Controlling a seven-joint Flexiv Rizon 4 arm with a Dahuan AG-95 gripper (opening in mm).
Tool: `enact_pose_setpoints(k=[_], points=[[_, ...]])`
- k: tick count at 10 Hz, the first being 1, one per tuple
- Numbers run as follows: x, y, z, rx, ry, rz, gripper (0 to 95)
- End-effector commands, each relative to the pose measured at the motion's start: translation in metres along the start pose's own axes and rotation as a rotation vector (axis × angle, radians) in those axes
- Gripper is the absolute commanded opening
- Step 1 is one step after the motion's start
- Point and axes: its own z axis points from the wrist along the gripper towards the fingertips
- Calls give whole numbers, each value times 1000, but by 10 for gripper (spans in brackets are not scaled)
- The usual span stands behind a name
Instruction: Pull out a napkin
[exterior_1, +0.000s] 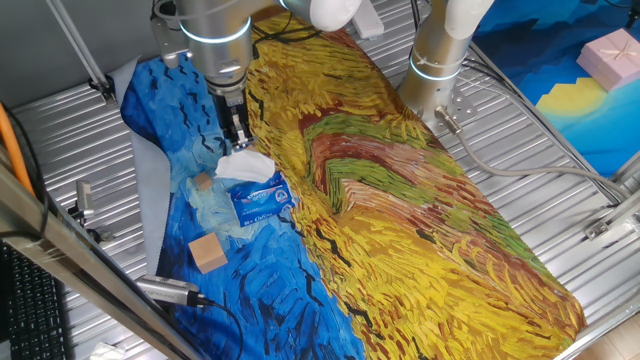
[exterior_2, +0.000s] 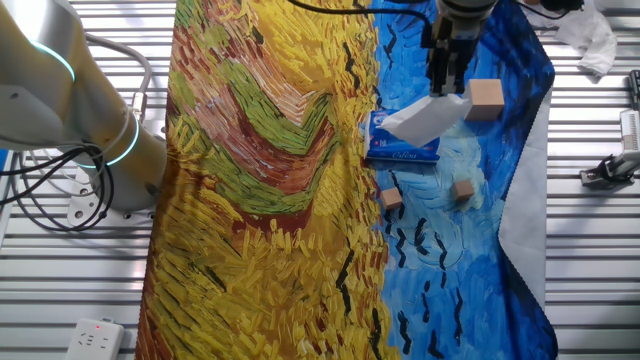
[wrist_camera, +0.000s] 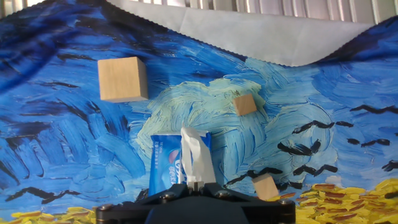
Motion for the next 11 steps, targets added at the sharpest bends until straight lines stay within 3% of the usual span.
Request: enact_pose_setpoints(k=[1, 11], points=[[0, 0, 0, 6, -1, -19, 0], [0, 0, 0, -4, -6, -98, 0]])
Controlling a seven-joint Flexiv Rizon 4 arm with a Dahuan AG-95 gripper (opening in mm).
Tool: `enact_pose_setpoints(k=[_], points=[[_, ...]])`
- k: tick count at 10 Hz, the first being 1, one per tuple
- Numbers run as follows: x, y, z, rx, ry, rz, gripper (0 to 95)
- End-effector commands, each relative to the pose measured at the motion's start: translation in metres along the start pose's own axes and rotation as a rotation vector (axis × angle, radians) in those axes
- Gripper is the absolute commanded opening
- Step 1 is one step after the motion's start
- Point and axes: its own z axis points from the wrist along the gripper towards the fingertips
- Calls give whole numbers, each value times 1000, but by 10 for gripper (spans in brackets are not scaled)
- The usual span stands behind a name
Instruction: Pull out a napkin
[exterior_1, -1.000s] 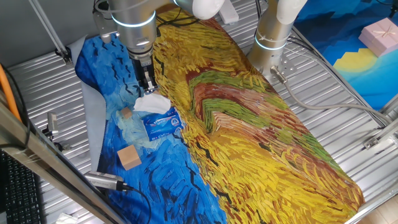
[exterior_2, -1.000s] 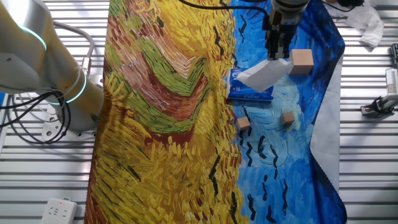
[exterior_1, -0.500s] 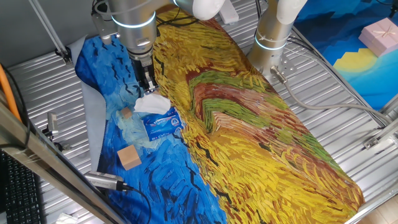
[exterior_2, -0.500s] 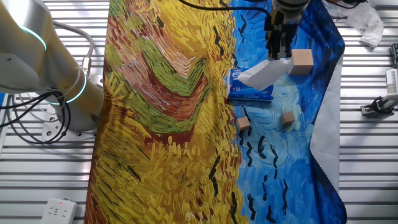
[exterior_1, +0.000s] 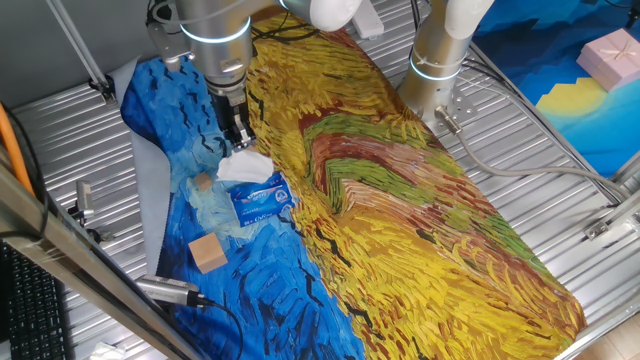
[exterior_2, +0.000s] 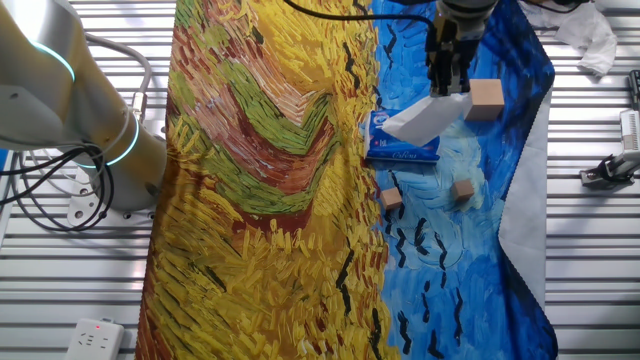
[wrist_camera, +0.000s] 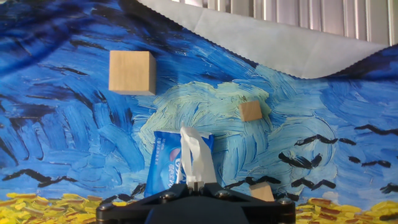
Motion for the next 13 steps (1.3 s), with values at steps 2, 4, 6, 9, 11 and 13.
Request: enact_pose_setpoints(k=[2, 4, 6, 9, 11, 13], points=[[0, 0, 0, -1, -7, -2, 0], [0, 0, 0, -1, -10, -4, 0], [0, 0, 0, -4, -12, -2, 0], [0, 0, 0, -4, -10, 2, 0], [0, 8, 4, -2, -12, 20, 0], [0, 19, 7, 2, -22, 31, 0]])
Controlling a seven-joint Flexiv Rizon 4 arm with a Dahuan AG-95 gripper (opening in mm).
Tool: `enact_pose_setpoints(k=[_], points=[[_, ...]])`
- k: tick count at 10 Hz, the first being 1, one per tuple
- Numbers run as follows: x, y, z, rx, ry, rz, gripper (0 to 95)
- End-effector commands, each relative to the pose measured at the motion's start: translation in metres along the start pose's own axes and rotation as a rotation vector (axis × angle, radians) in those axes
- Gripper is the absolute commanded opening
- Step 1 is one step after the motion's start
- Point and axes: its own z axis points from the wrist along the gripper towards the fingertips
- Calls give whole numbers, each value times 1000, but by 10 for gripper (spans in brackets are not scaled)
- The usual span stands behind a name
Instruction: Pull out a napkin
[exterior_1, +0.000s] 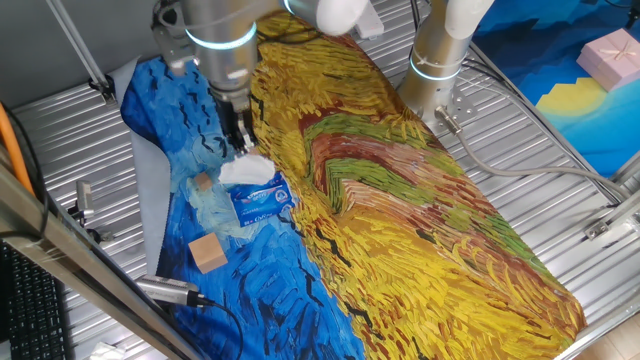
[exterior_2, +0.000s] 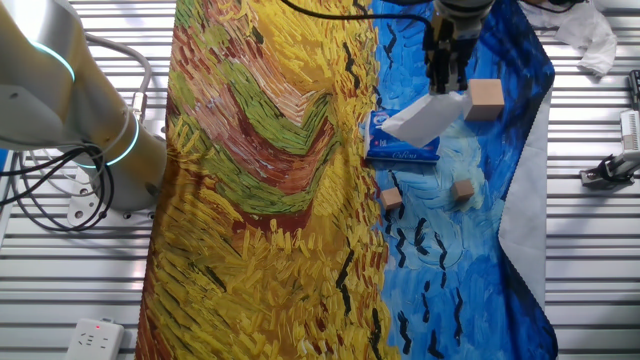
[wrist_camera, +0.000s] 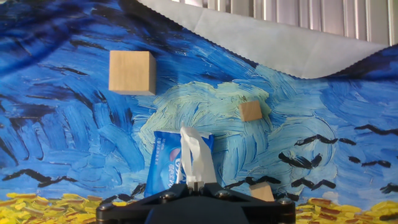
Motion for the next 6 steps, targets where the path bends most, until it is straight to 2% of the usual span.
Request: enact_pose_setpoints(k=[1, 6], points=[[-2, 7, -2, -3, -1, 12, 0], [-20, 29, -9, -5, 20, 60, 0]])
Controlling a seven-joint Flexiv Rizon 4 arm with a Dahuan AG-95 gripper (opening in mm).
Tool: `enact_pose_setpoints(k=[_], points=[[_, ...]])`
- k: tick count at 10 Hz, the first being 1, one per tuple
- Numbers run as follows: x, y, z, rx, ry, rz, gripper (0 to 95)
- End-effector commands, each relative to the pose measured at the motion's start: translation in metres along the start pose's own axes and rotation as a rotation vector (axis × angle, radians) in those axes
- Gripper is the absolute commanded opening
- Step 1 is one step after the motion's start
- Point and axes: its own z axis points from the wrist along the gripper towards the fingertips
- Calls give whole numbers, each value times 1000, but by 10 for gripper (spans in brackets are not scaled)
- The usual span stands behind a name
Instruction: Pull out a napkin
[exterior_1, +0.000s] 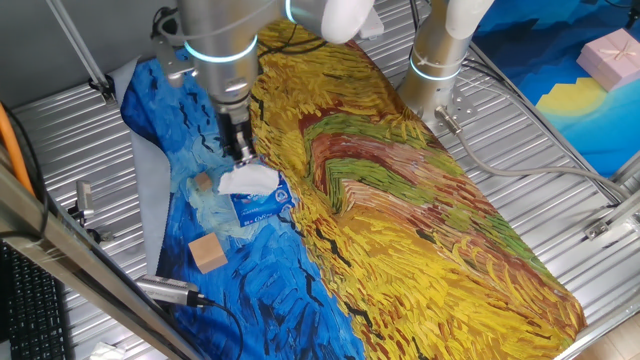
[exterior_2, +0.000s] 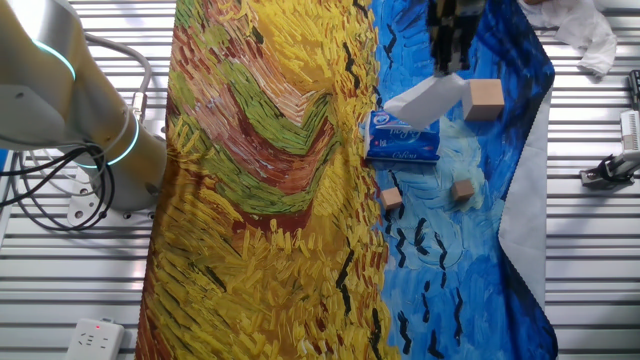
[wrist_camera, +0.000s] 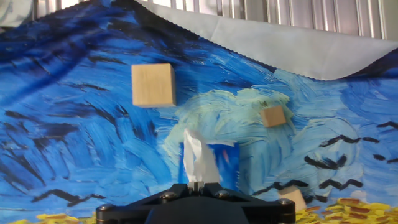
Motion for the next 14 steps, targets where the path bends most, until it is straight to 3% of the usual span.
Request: enact_pose_setpoints(k=[1, 14], points=[[-1, 2, -1, -6, 2, 8, 0], [2, -2, 2, 2, 6, 0, 0]])
